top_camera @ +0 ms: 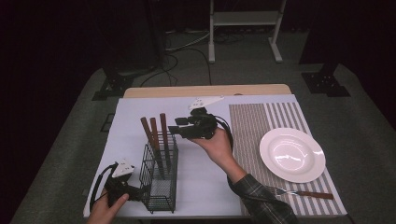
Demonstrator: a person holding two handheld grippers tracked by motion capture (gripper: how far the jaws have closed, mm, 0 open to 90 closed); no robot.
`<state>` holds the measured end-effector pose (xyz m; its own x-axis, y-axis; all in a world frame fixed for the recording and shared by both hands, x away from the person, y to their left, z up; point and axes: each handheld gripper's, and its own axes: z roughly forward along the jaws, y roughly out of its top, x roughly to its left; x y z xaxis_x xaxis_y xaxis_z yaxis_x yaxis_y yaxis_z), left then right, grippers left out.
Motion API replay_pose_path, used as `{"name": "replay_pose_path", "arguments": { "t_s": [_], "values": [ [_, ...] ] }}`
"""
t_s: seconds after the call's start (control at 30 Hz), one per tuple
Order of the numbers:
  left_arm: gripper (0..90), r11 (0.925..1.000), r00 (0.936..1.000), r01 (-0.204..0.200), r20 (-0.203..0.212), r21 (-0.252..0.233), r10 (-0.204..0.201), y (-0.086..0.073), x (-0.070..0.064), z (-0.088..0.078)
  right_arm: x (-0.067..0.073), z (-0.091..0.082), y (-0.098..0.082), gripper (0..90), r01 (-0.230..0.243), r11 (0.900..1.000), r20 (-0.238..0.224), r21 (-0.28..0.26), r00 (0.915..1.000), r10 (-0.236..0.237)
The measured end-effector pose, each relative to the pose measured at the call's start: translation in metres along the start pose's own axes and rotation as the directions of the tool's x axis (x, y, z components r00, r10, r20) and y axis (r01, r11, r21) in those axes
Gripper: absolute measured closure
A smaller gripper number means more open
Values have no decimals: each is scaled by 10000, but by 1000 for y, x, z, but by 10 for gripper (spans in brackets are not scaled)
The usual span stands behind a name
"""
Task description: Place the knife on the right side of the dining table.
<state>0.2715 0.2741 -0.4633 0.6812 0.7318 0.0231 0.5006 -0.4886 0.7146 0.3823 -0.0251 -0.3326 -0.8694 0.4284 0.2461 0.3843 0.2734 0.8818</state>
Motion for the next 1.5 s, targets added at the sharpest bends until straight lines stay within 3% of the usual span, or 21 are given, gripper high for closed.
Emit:
{"name": "replay_pose_path", "arguments": {
  "t_s": [0.4, 0.77, 1.2, 1.5],
  "values": [
    [0, 10000, 10000, -2, 2, 11, 2, 0, 0, 0, 1, 23, 7, 547, -59, 10000, -227, -5, 9997, 59],
    [0, 10000, 10000, -18, 0, 24, 18, 0, 0, 0, 0, 40, 11, 685, -140, 9998, -377, 119, 9992, 144],
    [0, 10000, 10000, -6, 0, 15, 6, 0, 0, 0, 8, 28, 9, 721, 32, 10000, -565, -56, 9984, -35],
    [0, 10000, 10000, -15, 7, 29, 15, 0, 0, 0, 26, 14, 7, 766, 366, 9990, -1144, -257, 9927, -393]
  ]
}}
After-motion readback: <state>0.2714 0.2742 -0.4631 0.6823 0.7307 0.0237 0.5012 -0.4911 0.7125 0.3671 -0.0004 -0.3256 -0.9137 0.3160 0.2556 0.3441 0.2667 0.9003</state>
